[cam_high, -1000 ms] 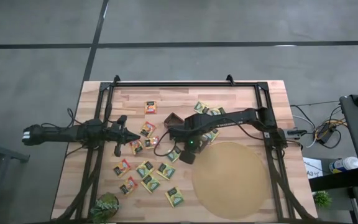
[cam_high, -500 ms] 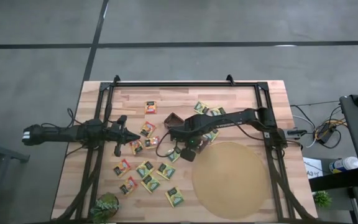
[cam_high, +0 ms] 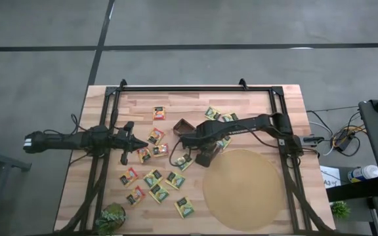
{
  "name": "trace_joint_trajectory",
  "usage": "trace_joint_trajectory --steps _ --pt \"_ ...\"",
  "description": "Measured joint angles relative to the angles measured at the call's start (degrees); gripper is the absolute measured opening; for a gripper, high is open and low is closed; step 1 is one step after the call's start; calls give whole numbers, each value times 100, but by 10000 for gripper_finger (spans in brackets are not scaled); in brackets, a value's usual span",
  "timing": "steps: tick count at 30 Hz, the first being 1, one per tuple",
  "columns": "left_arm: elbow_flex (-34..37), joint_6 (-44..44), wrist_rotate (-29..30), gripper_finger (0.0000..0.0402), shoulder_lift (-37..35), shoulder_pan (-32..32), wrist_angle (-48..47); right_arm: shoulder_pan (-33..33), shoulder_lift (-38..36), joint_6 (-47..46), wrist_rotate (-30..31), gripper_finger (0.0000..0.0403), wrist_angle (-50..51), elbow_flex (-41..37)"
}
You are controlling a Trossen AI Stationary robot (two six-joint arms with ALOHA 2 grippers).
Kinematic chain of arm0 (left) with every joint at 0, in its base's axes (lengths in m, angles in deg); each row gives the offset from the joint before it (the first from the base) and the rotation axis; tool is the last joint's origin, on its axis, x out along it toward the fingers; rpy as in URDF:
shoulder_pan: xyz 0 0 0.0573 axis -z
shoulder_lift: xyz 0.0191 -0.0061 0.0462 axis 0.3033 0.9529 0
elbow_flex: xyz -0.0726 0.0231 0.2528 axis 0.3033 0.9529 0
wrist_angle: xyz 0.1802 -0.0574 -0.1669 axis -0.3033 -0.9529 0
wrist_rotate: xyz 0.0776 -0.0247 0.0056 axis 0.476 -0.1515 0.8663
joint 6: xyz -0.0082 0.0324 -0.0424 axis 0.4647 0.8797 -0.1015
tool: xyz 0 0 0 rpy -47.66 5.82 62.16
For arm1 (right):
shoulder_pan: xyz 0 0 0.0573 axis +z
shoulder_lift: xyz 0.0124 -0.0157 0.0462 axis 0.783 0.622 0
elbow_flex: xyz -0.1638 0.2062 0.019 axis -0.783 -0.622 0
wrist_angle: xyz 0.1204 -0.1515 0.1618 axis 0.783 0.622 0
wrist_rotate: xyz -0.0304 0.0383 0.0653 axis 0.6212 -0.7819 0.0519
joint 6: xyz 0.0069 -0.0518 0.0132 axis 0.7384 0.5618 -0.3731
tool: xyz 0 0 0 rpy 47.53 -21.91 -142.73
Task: Pick & Place Tea
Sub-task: Adjust the white tea bags in the wooden organizer
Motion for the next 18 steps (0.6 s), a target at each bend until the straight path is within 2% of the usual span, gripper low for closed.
trace_joint_trajectory --steps 9,18 --pt "-1 0 2 0 0 -2 0 0 -105 -5 381 8 208 0" --pt "0 0 1 0 0 -1 0 0 -185 -7 234 8 208 0"
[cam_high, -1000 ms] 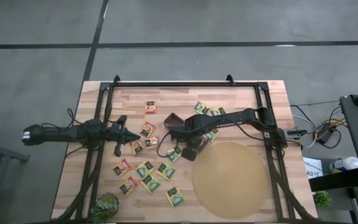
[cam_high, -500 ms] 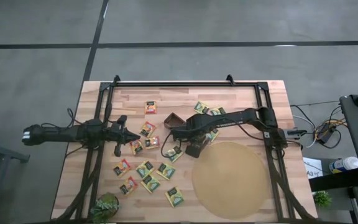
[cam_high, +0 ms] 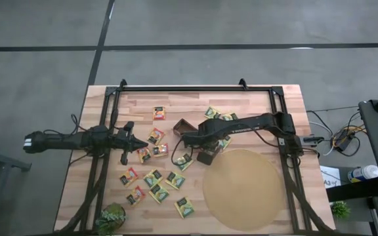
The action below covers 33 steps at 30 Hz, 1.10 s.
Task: Pick & Place Tea
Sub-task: Adjust the white tea bags in the wooden organizer, then put the yellow tea bag into the middle section of the wooden organizer
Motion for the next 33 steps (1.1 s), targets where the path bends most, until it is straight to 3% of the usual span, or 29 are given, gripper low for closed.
trace_joint_trajectory --steps 16,20,25,33 --pt "-1 1 -1 0 0 1 0 0 -839 -337 161 8 -83 -31" --pt "0 1 0 0 1 1 0 -56 -1194 -524 570 9 -144 -324" --pt "-1 0 -1 0 -1 -1 0 -293 -1659 -892 581 11 -302 -944" --pt "-1 0 0 0 -1 -1 0 -719 -2019 -1207 592 72 -377 -1844"
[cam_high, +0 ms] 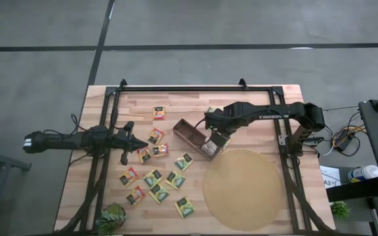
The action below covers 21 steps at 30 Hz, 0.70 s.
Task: Pick & Place Tea
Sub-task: Put the yellow tea bag into the middle section of the wooden organizer
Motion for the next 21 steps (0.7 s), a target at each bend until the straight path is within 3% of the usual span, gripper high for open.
trace_joint_trajectory --steps 11,21 --pt "0 -1 0 0 2 1 0 -815 -36 302 -6 189 -11 -202" --pt "0 0 -2 0 0 -1 0 -1766 -36 464 -39 211 -12 -225"
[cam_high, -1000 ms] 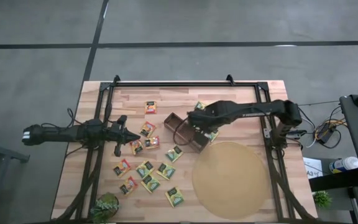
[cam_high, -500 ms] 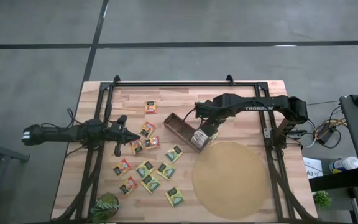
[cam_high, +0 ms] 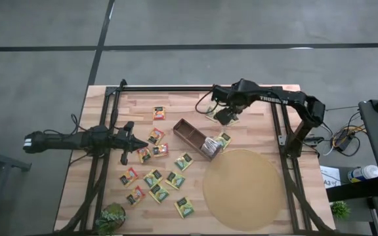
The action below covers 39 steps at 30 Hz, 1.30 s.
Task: Pick & Place Tea
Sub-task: Put the yellow tea bag into the middle section of the wooden organizer
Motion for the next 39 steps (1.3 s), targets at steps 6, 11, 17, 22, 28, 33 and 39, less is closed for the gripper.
trace_joint_trajectory --steps 6,11,17,22,28,33,39 --pt "1 -1 1 0 2 1 0 -290 0 264 -1 211 -90 -341" --pt "0 -1 2 0 0 2 0 -385 0 372 -46 210 -314 -654" --pt "0 0 2 0 0 1 0 -483 10 -137 -766 210 -732 -939" --pt "0 -2 1 0 2 1 0 -556 73 -494 -746 210 -780 -947" --pt "1 0 1 0 0 2 0 -711 170 -432 -729 210 -1290 -1151" --pt "1 -1 1 0 1 2 0 -933 265 -121 -619 210 -1615 -1429" --pt "2 -2 2 0 0 0 0 -1312 319 494 -623 210 -2009 -1786"
